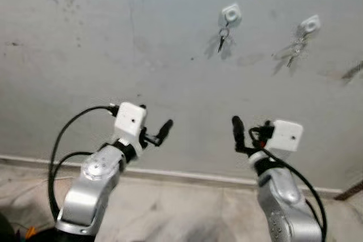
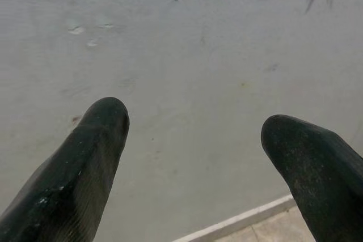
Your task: Hang keys on a hook
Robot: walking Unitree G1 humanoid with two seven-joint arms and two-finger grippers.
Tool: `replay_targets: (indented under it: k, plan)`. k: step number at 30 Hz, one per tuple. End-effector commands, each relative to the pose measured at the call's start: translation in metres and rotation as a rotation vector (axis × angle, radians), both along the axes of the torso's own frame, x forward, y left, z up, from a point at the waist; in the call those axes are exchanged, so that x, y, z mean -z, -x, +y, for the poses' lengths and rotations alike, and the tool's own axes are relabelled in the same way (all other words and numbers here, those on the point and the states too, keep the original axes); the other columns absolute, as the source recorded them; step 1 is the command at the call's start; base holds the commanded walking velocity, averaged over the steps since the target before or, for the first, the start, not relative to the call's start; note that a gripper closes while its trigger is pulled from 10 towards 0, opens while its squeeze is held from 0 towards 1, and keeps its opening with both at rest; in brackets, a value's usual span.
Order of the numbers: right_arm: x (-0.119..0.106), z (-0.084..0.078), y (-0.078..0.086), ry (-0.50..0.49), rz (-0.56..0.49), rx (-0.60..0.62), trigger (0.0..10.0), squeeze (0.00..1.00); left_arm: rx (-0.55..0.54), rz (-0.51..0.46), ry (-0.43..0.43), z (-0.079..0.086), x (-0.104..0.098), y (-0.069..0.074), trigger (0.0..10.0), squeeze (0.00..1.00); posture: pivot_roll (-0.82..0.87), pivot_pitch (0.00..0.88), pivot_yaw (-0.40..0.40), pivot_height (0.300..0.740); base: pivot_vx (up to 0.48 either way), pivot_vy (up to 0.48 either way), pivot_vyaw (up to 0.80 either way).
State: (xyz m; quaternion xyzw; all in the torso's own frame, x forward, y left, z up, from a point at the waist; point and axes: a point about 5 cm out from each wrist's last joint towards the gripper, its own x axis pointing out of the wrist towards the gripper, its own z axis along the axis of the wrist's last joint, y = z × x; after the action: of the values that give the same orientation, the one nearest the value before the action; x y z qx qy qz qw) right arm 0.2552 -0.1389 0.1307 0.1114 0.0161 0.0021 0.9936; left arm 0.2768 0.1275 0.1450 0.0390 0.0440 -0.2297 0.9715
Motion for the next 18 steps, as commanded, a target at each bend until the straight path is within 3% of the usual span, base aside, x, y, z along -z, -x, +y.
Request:
replay_targets:
  k: [1,6,18]
  plan:
    - [-0.0008,-0.0063,-0.0011,0.017,0.0,0.015,10.0,0.0,0.022,-0.007,0.01,-0.0043,-0.0009,-0.0006,10.0,0.0,0.12,0.0,-0.06,0.74,0.0,0.0,0.0]
    - [-0.0012,-0.0071,-0.0019,0.02,-0.001,0.017,10.0,0.0,0.049,-0.01,0.041,-0.0033,-0.0034,-0.0007,10.0,0.0,0.12,0.0,-0.06,0.74,0.0,0.0,0.0]
    - [-0.002,-0.0053,-0.0055,0.029,-0.003,0.007,10.0,0.0,0.067,-0.012,0.064,-0.0062,-0.004,0.0007,10.0,0.0,0.11,0.0,-0.064,0.74,0.0,-0.324,0.0]
